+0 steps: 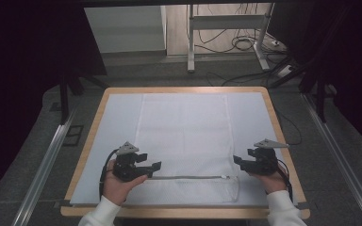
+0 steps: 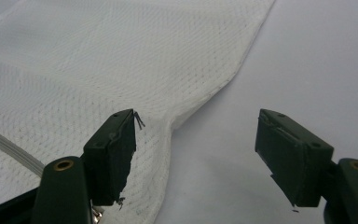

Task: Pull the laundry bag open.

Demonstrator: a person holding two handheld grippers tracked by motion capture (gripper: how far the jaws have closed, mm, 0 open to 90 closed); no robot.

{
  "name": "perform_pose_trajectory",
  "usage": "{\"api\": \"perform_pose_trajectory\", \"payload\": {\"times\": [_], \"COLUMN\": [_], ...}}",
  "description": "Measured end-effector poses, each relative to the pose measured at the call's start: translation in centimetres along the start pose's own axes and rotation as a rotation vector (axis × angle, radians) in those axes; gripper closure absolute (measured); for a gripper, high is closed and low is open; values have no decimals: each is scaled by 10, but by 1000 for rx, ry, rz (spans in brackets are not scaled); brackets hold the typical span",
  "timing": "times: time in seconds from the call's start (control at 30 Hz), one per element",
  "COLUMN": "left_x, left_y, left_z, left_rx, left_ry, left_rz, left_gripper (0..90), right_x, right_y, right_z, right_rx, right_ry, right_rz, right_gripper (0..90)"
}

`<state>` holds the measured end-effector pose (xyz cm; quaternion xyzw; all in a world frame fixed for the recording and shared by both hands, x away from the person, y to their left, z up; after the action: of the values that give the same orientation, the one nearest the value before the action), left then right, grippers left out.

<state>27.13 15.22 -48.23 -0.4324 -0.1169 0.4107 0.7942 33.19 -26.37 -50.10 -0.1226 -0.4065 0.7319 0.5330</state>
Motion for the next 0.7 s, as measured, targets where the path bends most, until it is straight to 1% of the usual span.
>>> {"api": "perform_pose_trajectory", "payload": {"times": [0.43, 0.7], "left_x": [-13, -24], "left_y": [-7, -9], "left_z": [-7, -19], "left_rx": [3, 29], "left_ry": [36, 69], "left_rz": [-11, -26], "left_gripper": [298, 299], "right_x": [-1, -2], "right_y": [1, 2], "right_z": [1, 0], "right_rx": [-5, -2], "right_ry": [1, 4], "right_rz": [4, 3], "right_gripper": [282, 283]}}
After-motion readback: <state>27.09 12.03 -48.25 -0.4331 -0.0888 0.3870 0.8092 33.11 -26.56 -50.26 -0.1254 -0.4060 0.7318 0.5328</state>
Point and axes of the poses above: each handheld gripper's, and its own axes: z roughly backward along the jaws, y roughly out of its underside, x roughly to its left, the point moved 1 cm from there along -z, roughly forward along the jaws, and after that the axes turned 10 degrees about -z, right-handed, at the moved point
